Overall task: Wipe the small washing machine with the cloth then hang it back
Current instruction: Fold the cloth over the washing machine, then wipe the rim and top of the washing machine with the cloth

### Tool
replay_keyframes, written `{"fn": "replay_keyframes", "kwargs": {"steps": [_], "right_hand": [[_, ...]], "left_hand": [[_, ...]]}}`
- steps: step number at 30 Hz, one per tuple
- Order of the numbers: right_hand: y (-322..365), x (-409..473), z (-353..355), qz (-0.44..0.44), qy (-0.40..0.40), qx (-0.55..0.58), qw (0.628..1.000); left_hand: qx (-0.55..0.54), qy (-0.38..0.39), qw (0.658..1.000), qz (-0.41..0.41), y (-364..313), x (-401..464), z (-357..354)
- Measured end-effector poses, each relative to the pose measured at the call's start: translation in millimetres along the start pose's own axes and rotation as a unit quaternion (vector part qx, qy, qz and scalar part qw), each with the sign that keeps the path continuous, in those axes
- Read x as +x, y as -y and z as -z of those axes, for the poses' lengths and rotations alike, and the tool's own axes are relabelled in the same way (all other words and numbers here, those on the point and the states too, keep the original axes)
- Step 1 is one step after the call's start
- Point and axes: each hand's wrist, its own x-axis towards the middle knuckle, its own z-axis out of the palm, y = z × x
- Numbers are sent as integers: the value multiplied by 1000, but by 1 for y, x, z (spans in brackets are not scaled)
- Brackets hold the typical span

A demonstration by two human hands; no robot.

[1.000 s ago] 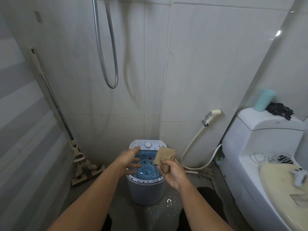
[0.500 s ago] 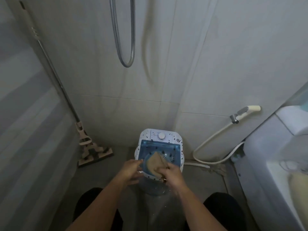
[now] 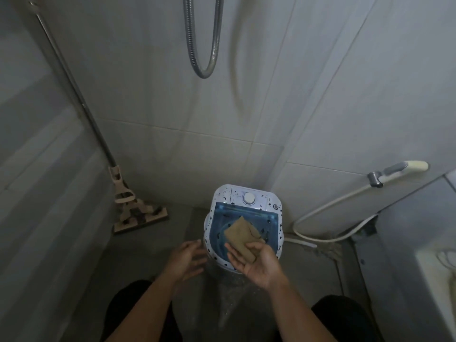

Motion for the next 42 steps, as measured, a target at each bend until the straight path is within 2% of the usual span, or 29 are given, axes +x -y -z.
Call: {"fn": "replay_keyframes", "kwargs": {"steps": [3, 7, 11, 18, 23, 25, 28, 30, 34, 37, 40, 42], "right_hand": [[0, -3, 0, 10, 16, 6, 1000], [5, -5, -7, 13, 0, -42, 999], [8, 0, -12, 58, -40, -90, 993], [29, 9, -40, 110, -31, -157, 981], [45, 32, -57, 109, -38, -145, 983], [52, 44, -64, 129, -28, -186, 974], [56, 65, -75, 207, -39, -288, 934], [58, 84, -76, 277, -59, -358, 890], [62, 115, -68, 389, -89, -536, 744], [66, 127, -66, 430, -79, -603, 667], [68, 134, -67, 438, -57, -641, 628], [68, 137, -67, 451, -57, -672, 585]], "left_hand": [[-33, 0, 999, 7, 8, -1, 7], [-75, 3, 997, 14, 18, -5, 15], [-81, 6, 997, 7, 19, -9, 14], [-86, 5, 996, -1, 15, 0, 11], [-83, 0, 996, -18, -3, 20, 8], [-91, -11, 996, -20, -11, 31, 9], [-104, -22, 994, -21, -19, 49, 15], [-113, -25, 993, -24, -22, 59, 17], [-126, -21, 991, -30, -26, 73, 15], [-124, -15, 992, -33, -27, 81, 10], [-125, -14, 991, -41, -31, 83, 6], [-124, -13, 991, -46, -32, 83, 4]]}}
